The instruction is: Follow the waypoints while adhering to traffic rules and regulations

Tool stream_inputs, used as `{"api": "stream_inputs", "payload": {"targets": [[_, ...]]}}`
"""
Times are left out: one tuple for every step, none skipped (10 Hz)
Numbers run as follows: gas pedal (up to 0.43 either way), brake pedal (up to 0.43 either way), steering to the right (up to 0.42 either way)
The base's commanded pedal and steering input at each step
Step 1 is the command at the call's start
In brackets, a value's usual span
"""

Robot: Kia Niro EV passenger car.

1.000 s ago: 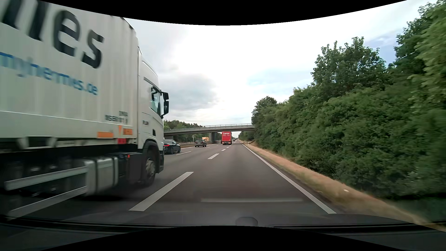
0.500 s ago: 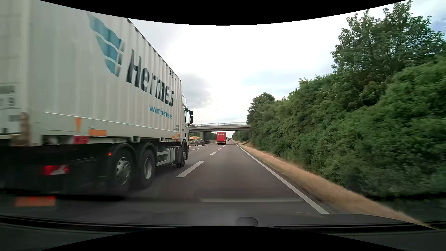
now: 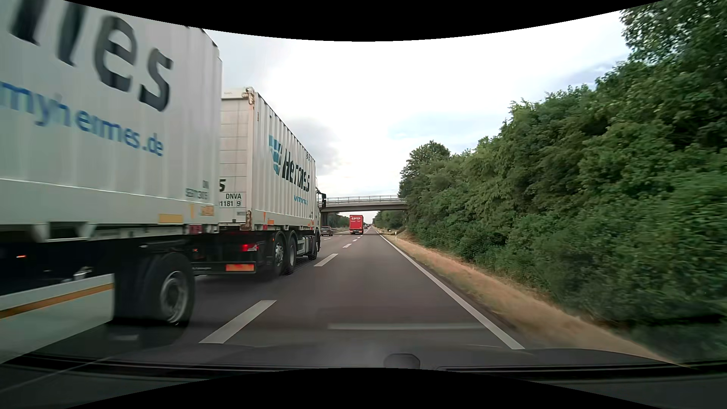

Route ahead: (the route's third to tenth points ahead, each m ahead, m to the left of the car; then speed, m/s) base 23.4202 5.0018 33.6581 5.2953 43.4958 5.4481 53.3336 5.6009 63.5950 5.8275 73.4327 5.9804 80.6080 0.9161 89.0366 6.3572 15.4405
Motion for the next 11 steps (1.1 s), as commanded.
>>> {"api": "stream_inputs", "payload": {"targets": [[0.358,0.000,0.004],[0.358,0.000,0.003],[0.358,0.000,0.003],[0.358,0.000,0.003],[0.358,0.000,0.001],[0.358,0.000,-0.003],[0.358,0.000,-0.005],[0.358,0.000,-0.006],[0.358,0.000,-0.009],[0.358,0.000,-0.011],[0.370,0.000,-0.012]]}}
